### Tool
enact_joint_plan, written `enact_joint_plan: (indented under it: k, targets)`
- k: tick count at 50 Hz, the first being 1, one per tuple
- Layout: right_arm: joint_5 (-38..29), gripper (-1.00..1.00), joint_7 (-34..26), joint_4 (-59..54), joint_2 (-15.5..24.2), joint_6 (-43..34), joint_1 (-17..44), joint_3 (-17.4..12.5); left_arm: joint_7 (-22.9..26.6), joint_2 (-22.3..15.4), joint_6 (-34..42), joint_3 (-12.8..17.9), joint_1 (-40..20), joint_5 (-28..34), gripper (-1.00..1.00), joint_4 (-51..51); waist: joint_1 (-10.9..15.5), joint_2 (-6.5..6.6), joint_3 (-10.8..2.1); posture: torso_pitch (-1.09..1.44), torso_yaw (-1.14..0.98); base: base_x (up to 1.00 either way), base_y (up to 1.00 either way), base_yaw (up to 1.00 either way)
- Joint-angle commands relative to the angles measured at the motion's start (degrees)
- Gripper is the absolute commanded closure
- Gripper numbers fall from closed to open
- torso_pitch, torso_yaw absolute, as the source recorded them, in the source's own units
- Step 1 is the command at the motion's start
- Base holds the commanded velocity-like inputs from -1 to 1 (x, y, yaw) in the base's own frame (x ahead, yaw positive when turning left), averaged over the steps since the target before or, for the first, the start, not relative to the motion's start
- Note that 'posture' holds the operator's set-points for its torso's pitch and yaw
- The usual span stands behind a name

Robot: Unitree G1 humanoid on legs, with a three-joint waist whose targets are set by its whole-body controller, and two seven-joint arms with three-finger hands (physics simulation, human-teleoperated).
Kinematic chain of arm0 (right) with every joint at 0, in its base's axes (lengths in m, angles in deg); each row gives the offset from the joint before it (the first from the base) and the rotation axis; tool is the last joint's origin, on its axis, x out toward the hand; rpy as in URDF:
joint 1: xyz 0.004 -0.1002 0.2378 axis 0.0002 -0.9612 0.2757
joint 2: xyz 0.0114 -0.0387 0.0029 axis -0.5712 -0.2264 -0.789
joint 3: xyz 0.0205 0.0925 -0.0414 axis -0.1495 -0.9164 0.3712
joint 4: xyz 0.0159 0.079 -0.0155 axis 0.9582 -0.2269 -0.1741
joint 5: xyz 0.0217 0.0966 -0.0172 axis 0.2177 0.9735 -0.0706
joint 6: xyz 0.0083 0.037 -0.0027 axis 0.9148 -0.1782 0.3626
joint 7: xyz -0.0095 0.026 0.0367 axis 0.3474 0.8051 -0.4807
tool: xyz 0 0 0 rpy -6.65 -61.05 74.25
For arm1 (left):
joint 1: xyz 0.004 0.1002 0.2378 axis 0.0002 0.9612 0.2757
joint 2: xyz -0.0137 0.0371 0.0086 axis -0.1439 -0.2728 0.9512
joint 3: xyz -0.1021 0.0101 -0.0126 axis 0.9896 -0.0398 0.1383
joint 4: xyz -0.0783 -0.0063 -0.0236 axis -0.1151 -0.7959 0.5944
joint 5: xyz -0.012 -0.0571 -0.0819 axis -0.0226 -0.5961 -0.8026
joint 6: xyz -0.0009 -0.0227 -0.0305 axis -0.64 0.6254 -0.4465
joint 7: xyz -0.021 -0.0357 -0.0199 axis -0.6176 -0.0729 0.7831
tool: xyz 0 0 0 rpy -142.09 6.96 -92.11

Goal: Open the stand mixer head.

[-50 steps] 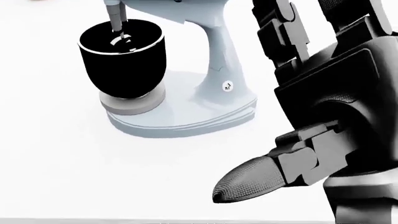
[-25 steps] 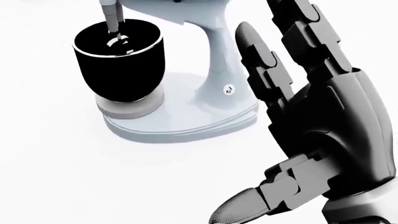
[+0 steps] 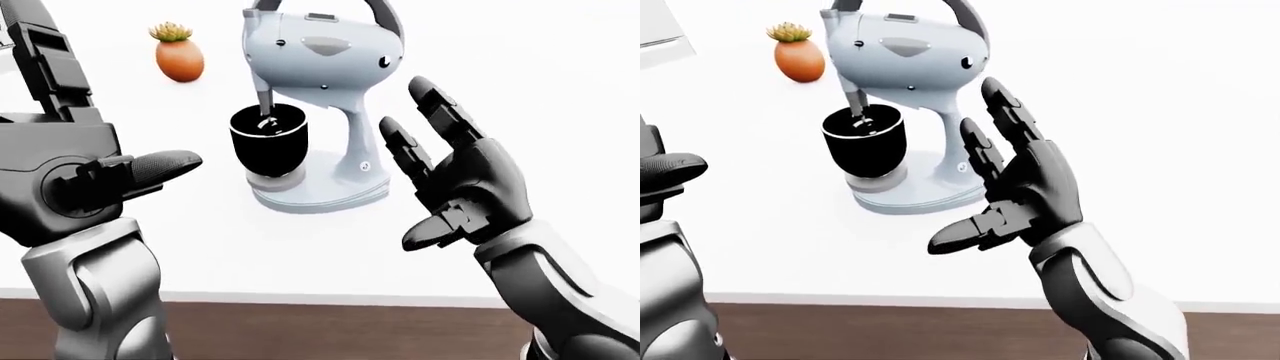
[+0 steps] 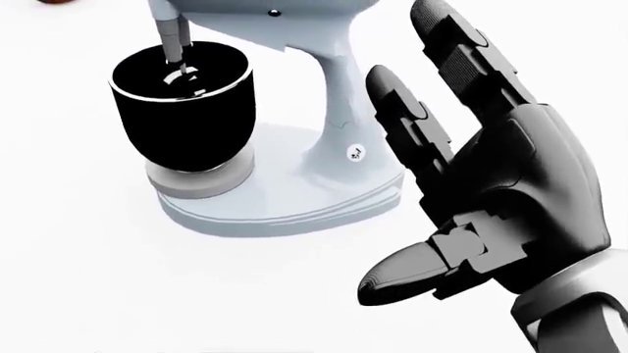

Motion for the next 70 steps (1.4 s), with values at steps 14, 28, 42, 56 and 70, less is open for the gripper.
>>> enact_joint_plan:
  k: [14,28,42,56,70]
  targets:
    - [2.78,-1.0,1.14,-1.75,-0.17,-0.79,1.89,-1.05,0.54,-0.14,-0.84,-0.16,-1.07,0.63,-1.0,0.94,0.02,0.05,-0.51,-0.16,0.0,0.0,0.0,0.0]
    - [2.12,-1.0,0.21,-2.28,0.16,-1.16,0.45,-0.34,0.58,-0.11,-0.9,-0.18,-0.94,0.82,-0.99,0.87,0.14,0.01,-0.64,-0.16,0.0,0.0,0.0,0.0]
    - [-0.54,-1.0,-1.76,-2.2,-0.59,-2.71,-1.97,-0.87,0.67,-0.01,-1.07,-0.05,-0.78,0.83,-1.0,0.74,0.22,0.0,-0.85,-0.16,0.0,0.0,0.0,0.0]
    - [-4.6,-1.0,-4.96,-2.51,-2.72,-3.45,-4.19,-0.06,0.92,-0.17,-1.39,0.05,-0.96,0.65,-0.99,0.01,0.22,0.09,-1.15,-0.16,0.0,0.0,0.0,0.0]
    - [-9.1,-1.0,-8.41,-4.16,-4.33,-3.32,-5.17,0.15,0.91,-0.21,-1.71,0.1,-0.79,0.7,-1.0,-0.21,0.25,0.17,-1.36,-0.16,0.0,0.0,0.0,0.0]
